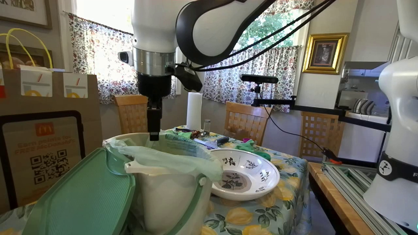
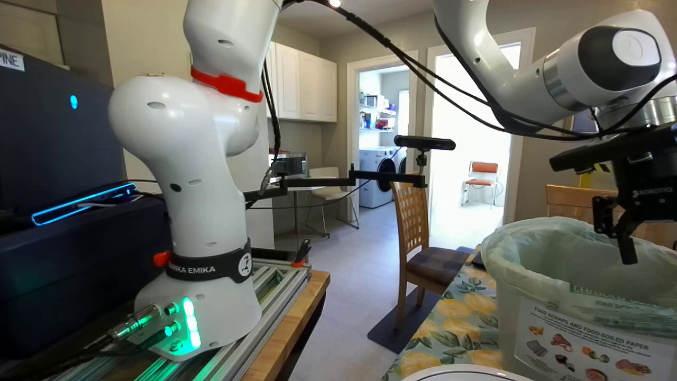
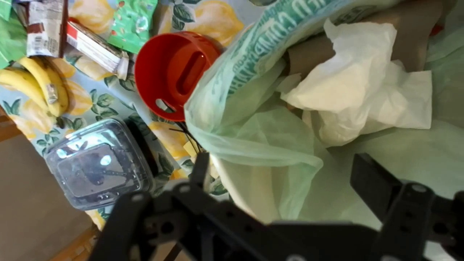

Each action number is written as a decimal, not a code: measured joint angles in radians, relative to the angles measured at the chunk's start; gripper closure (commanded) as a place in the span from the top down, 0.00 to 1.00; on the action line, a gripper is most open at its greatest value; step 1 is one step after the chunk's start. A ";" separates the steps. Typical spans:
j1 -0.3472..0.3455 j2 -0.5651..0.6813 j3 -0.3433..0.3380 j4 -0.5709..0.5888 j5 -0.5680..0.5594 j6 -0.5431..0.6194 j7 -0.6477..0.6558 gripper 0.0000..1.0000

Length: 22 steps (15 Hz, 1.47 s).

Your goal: Cover the edge of the bin with the plastic

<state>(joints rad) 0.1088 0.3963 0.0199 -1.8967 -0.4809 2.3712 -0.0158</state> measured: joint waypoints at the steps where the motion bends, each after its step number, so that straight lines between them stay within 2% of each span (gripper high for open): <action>1: 0.004 0.002 0.000 0.000 -0.001 -0.006 -0.007 1.00; 5: 0.021 0.012 0.001 -0.002 -0.006 -0.019 -0.031 1.00; 12: 0.056 0.040 -0.008 -0.003 -0.125 0.031 -0.013 1.00; 22: 0.060 0.070 -0.022 -0.003 -0.238 0.065 0.033 1.00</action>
<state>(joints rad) 0.1688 0.4661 -0.0024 -1.8994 -0.7192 2.4365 0.0172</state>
